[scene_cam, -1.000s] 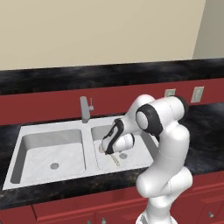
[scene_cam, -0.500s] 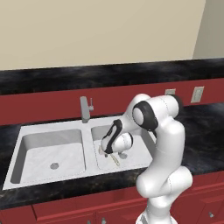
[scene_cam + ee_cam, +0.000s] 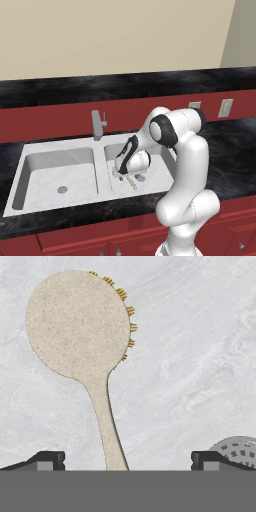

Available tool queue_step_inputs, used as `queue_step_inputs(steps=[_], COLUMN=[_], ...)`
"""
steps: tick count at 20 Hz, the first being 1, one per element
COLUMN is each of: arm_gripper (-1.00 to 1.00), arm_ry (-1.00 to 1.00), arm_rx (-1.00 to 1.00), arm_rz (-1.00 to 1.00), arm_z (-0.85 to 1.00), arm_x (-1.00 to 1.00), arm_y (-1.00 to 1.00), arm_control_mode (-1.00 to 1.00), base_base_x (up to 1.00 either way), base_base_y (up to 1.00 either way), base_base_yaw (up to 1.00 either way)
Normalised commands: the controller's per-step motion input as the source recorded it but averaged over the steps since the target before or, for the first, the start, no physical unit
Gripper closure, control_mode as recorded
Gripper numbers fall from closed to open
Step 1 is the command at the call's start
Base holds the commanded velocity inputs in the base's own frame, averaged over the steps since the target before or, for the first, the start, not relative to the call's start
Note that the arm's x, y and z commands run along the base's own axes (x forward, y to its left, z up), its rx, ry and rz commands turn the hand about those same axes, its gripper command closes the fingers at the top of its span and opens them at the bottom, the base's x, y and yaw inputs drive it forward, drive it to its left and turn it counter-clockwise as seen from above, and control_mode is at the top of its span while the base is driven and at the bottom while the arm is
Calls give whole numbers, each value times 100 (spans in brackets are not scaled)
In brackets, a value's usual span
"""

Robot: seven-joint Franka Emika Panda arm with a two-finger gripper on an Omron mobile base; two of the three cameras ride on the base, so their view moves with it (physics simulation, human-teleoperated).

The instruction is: Pick up the dish brush and bar soap from the sink, and place them back in the cabinet, and close the cabinet doors.

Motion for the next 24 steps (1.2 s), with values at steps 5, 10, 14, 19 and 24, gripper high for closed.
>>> queue_step_inputs(steps=[5, 10, 14, 19, 24], arm_gripper=[-100, 100, 100, 100, 100], arm_ry=[7, 5, 1, 0, 0], arm_rx=[0, 0, 0, 0, 0], arm_rz=[0, 0, 0, 0, 0], arm_z=[-19, -28, -28, -5, 0], arm_x=[3, 0, 0, 0, 0], arm_y=[10, 16, 13, 1, 0], arm_control_mode=[-100, -100, -100, -100, -100], base_base_x=[0, 0, 0, 0, 0], base_base_y=[0, 0, 0, 0, 0], base_base_yaw=[0, 0, 0, 0, 0])
